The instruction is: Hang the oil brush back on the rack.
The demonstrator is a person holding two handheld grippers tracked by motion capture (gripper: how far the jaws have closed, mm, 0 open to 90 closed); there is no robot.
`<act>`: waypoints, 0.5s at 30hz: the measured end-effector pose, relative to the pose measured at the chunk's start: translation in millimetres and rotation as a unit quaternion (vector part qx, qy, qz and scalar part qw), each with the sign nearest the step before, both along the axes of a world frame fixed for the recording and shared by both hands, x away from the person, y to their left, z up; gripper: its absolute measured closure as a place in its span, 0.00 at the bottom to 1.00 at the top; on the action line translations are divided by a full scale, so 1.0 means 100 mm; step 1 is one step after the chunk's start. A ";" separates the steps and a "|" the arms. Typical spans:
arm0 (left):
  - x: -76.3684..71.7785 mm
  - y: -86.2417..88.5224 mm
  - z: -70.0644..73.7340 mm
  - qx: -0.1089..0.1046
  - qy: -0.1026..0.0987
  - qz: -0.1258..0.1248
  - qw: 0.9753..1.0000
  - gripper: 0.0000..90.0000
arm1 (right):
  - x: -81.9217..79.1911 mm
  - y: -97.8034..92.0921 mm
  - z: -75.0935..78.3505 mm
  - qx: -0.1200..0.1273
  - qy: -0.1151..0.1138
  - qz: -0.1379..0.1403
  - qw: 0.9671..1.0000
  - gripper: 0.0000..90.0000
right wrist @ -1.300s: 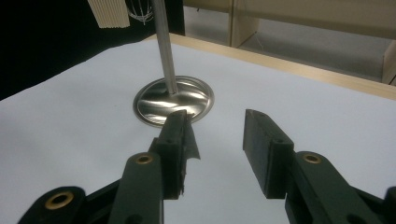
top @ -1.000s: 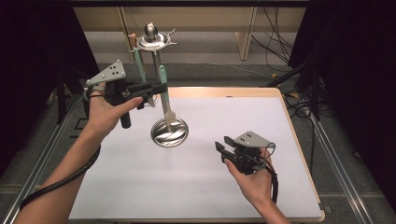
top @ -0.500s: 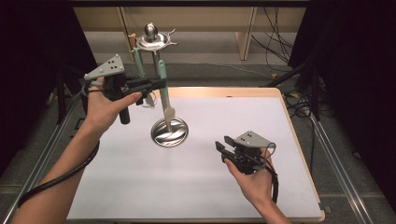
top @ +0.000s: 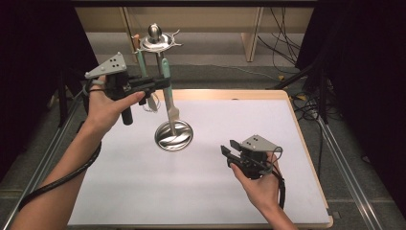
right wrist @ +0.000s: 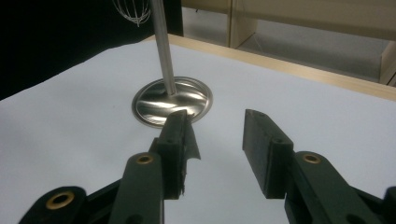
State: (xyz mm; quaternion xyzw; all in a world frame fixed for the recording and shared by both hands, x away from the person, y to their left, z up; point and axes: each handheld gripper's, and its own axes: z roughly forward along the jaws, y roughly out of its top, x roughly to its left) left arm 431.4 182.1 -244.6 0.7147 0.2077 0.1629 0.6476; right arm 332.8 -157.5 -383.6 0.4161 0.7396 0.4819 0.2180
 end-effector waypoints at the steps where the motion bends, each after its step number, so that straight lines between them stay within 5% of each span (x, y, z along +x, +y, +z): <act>1: 0.00 0.00 0.00 0.000 0.000 0.000 1.000 0.92 | 0.00 0.00 0.00 0.000 0.000 0.000 1.000 0.68; 15: 0.03 0.04 0.05 0.008 0.001 -0.002 1.000 0.92 | 0.00 0.01 0.00 -0.004 -0.001 0.000 1.000 0.68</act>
